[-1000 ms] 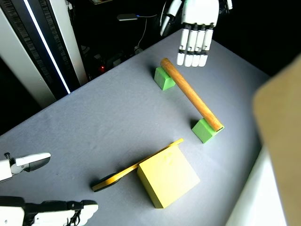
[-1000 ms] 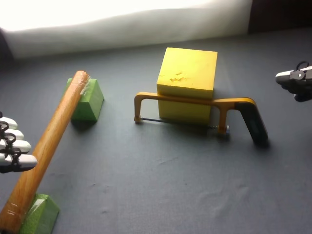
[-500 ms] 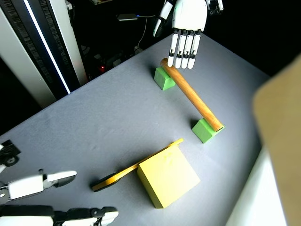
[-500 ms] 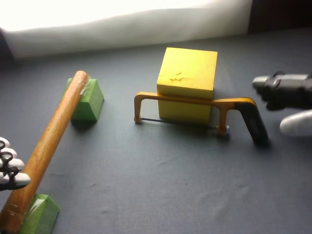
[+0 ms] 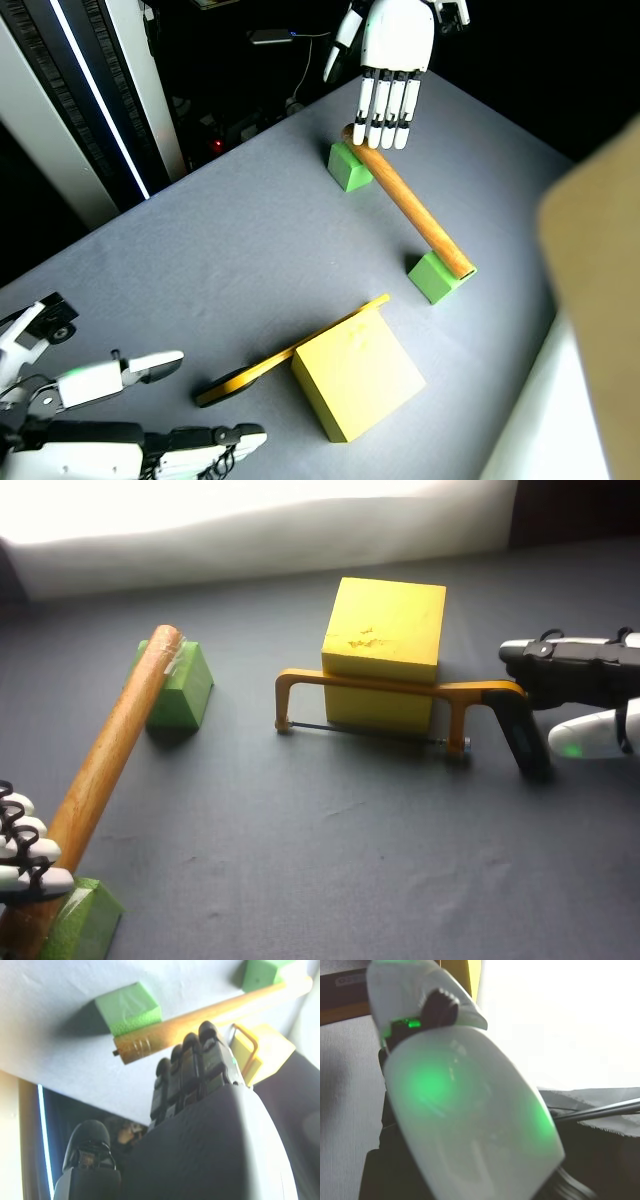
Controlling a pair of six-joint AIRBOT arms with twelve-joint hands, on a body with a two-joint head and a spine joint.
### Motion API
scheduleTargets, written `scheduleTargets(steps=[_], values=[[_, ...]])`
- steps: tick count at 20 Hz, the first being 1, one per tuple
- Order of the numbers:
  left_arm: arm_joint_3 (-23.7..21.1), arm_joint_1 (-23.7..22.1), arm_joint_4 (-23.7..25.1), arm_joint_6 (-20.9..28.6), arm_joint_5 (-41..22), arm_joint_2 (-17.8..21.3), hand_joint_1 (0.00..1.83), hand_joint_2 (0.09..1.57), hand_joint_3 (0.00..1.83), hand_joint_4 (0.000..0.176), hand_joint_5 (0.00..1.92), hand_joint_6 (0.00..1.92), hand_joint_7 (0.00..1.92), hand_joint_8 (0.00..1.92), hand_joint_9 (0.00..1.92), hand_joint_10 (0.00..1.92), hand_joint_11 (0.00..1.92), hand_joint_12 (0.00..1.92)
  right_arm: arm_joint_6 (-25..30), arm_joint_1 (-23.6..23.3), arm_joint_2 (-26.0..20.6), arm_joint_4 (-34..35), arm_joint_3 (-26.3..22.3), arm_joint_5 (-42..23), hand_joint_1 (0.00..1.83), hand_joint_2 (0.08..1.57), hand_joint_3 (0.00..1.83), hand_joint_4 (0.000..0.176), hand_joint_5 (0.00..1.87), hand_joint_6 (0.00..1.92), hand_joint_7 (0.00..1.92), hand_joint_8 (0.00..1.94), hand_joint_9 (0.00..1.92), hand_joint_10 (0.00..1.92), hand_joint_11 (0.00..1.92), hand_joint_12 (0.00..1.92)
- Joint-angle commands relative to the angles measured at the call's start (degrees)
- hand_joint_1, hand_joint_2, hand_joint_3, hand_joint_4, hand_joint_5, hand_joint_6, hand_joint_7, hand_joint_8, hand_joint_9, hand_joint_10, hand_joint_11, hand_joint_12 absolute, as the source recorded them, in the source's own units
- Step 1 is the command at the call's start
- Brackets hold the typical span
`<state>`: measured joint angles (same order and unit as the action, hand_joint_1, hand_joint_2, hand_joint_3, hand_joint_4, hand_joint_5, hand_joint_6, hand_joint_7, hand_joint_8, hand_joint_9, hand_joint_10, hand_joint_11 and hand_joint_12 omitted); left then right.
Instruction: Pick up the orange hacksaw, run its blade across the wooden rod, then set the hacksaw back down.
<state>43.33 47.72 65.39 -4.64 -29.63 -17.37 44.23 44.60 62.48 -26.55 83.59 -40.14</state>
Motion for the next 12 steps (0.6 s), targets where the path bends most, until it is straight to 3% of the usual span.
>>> scheduleTargets(steps=[1,5,9,10,12], values=[[-0.37,-0.19,-1.71,0.02,-0.67,-0.05,0.0,1.23,0.0,0.0,0.1,0.0,0.12,0.0,0.1,0.0,0.0,0.19,0.29,-0.24,0.0,3.59,0.15,-5.57,1.05,1.16,0.01,0.0,0.12,0.0,0.12,0.0,0.15,0.0,0.0,0.64],[-0.73,0.01,-1.71,0.03,1.36,-0.4,0.0,1.23,0.0,0.0,0.08,0.0,0.11,0.0,0.1,0.0,0.0,0.21,0.09,-0.96,1.42,4.43,0.15,-3.55,1.03,1.16,0.0,0.0,0.14,0.0,0.13,0.0,0.16,0.0,0.0,0.67],[-0.82,0.09,-1.71,0.77,2.01,-0.51,0.02,1.23,0.0,0.0,0.11,0.0,0.15,0.0,0.16,0.01,0.0,0.34,-0.67,-2.53,2.28,4.53,0.16,-1.61,1.03,1.16,0.0,0.0,0.13,0.0,0.13,0.0,0.16,0.0,0.0,0.6],[-0.82,0.09,-1.71,0.85,2.01,-0.52,0.0,1.24,0.0,0.0,0.09,0.0,0.12,0.0,0.12,0.01,0.0,0.25,-2.08,-2.81,2.89,6.15,0.15,-1.53,1.05,1.16,0.0,0.0,0.13,0.0,0.13,0.0,0.16,0.0,0.0,0.61],[-0.71,0.09,-1.71,0.87,2.03,-0.52,0.02,1.23,0.0,0.0,0.11,0.0,0.13,0.0,0.13,0.01,0.0,0.25,-5.23,-3.27,3.74,9.16,0.14,-1.31,1.03,1.18,0.0,0.0,0.16,0.01,0.16,0.01,0.18,0.01,0.0,0.68]])
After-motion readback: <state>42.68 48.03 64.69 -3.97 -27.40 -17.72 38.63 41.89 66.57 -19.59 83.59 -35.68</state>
